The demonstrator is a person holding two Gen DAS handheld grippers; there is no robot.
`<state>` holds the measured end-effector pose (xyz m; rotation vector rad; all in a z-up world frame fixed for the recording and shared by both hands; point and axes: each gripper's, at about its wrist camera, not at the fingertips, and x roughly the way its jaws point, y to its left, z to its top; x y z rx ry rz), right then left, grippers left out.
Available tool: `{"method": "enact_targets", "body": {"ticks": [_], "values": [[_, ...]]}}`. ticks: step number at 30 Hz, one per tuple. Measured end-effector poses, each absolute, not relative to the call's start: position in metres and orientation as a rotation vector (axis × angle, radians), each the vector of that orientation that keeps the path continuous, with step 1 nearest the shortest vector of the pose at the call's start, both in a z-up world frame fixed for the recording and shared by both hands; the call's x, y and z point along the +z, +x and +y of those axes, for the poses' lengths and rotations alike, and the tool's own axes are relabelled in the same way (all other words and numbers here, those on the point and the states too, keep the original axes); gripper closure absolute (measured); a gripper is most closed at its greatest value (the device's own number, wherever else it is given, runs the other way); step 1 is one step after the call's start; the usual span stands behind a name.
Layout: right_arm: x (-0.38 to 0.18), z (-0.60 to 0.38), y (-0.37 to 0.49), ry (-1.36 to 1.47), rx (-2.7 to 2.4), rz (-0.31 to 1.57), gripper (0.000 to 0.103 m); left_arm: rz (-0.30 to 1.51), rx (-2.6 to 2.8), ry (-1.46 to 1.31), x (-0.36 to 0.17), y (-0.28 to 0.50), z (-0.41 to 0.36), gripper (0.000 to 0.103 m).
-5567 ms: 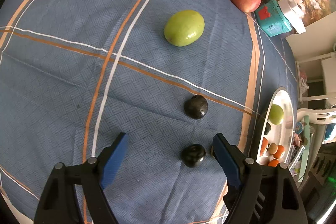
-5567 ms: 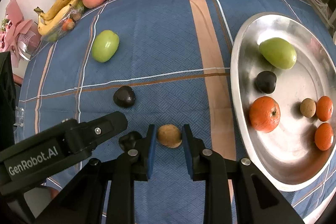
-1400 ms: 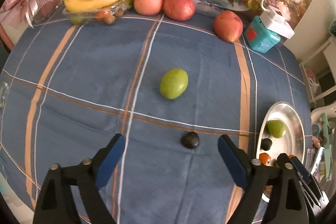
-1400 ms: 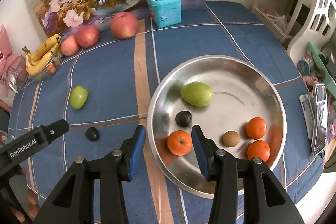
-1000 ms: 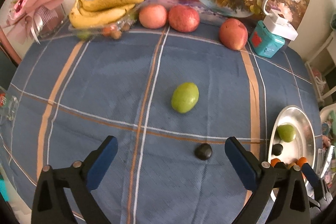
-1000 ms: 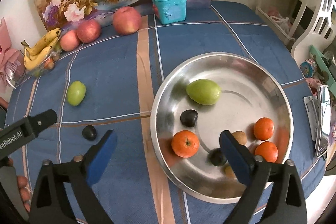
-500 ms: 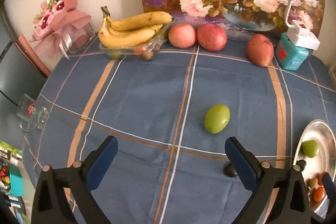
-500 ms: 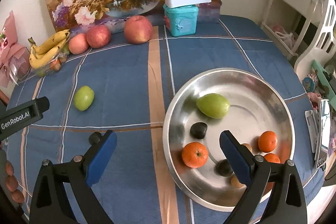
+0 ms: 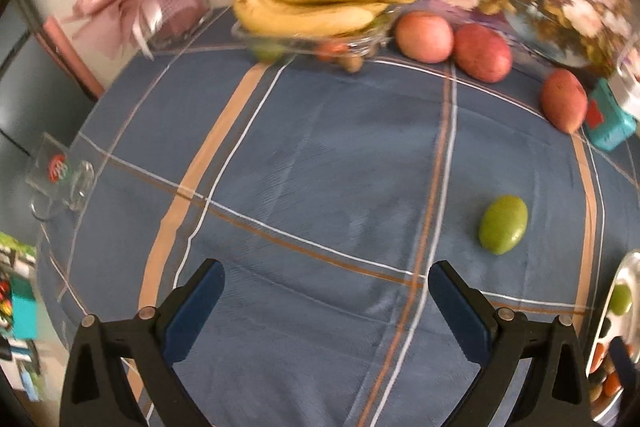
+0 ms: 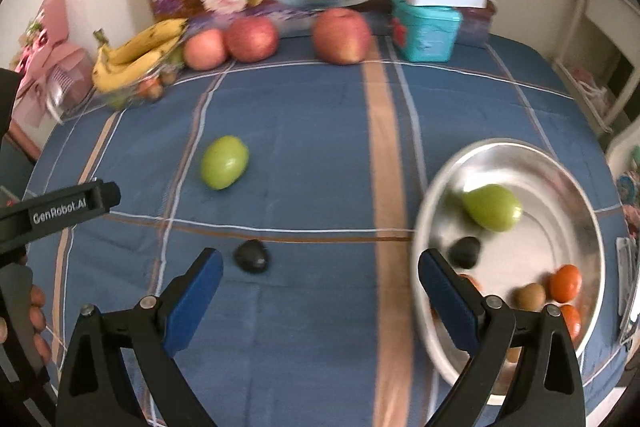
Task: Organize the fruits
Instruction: 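Move both open tools back toward the last dark plum and green pear, then close the right tool around the last dark plum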
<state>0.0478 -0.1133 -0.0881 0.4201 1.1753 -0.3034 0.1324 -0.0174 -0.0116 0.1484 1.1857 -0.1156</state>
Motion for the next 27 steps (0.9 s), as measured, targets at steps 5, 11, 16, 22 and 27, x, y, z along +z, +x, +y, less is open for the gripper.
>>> {"method": "enact_targets", "body": {"ticks": [5,11,16,22,27], "values": [[-0.094,-0.100,0.063,0.432,-0.268,1.191,0.005,1.253,-0.136,0.091,-0.025,0.140,-0.007,0.000],[-0.114,-0.088,0.079,0.441,-0.246,1.243,0.005,1.361,-0.151,0.131,-0.057,0.137,-0.016,0.000],[-0.131,-0.081,0.085,0.413,-0.250,1.295,0.008,1.377,-0.155,0.142,-0.067,0.137,-0.021,0.000],[-0.142,-0.078,0.089,0.410,-0.237,1.323,0.038,1.360,-0.169,0.139,-0.066,0.140,-0.025,0.000],[-0.142,-0.077,0.089,0.425,-0.221,1.323,0.064,1.359,-0.184,0.120,-0.063,0.149,-0.025,0.000]]}}
